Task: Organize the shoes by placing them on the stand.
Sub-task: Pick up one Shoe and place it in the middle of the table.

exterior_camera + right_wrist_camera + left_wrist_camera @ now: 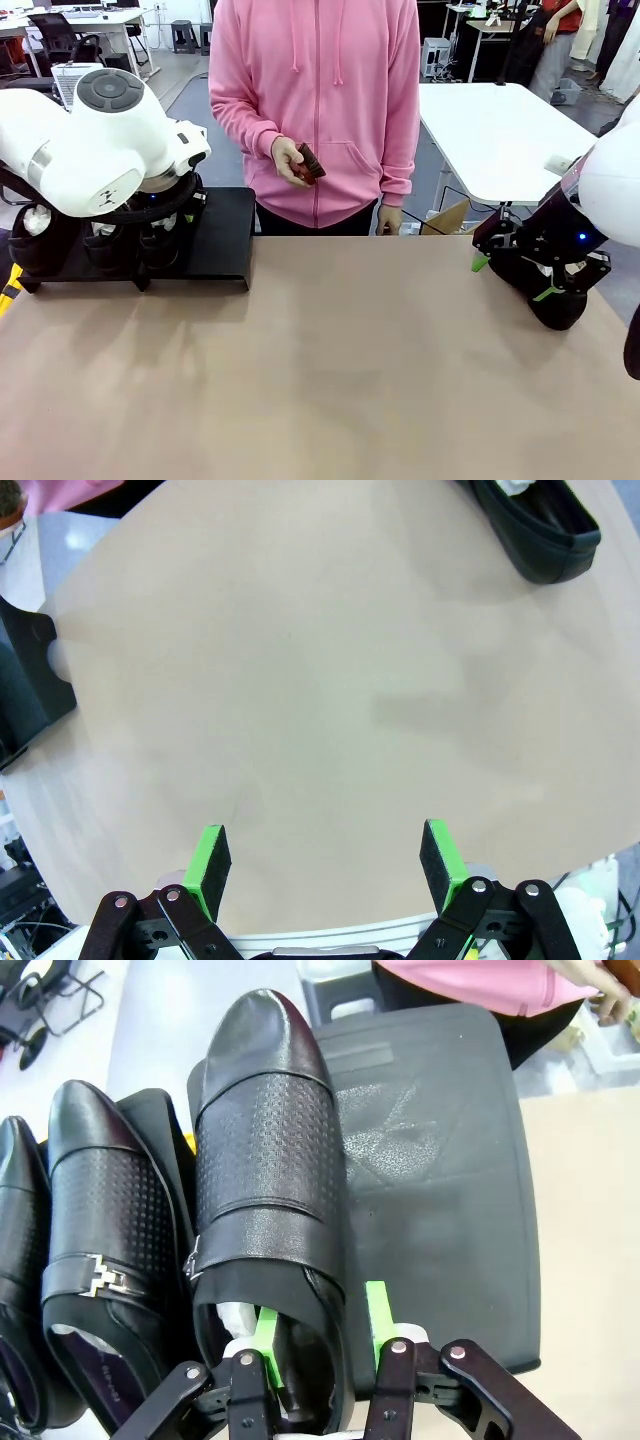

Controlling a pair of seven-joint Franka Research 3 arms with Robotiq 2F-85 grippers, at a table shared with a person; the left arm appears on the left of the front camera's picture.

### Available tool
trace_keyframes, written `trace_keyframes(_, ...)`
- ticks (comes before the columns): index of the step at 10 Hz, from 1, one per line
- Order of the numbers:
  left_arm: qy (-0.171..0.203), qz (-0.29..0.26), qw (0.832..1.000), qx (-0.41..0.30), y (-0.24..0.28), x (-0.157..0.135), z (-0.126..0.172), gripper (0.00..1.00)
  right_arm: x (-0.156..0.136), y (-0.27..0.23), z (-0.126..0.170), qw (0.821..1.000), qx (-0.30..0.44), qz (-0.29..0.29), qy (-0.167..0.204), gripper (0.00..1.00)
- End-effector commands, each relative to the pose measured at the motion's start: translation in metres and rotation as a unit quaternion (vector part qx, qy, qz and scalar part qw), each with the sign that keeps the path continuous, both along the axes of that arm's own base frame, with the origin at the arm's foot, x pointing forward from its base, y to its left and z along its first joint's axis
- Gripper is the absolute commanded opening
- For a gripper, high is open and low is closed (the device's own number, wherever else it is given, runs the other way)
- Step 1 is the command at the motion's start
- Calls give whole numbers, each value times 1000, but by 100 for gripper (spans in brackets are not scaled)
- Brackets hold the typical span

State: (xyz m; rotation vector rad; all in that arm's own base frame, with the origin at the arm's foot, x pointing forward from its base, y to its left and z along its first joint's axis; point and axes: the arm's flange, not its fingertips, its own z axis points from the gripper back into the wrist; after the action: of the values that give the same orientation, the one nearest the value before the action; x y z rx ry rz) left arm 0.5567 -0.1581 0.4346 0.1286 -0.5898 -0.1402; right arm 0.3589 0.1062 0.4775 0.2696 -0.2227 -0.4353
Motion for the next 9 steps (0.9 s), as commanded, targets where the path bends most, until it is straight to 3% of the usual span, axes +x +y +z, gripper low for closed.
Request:
trace_keyframes(1, 7, -26, 1000, -15, -18, -6, 9, 43, 1, 0, 2, 1000, 6, 7, 0, 100)
trace_keyframes(3, -45, -104, 993, -36, -68, -44, 64, 43, 1, 0, 2, 1000, 6, 7, 0, 100)
trace_keyframes(5, -63, -162, 984, -41, -90, -87, 91, 43, 1, 0, 2, 1000, 6, 7, 0, 100)
trace_keyframes(8, -65, -184, 973, -122, -94, -143, 124, 43, 1, 0, 2, 1000, 6, 7, 0, 100)
trace_keyframes(9, -107, -165, 973, -118, -88, -148, 129, 43, 1, 0, 2, 1000, 6, 7, 0, 100)
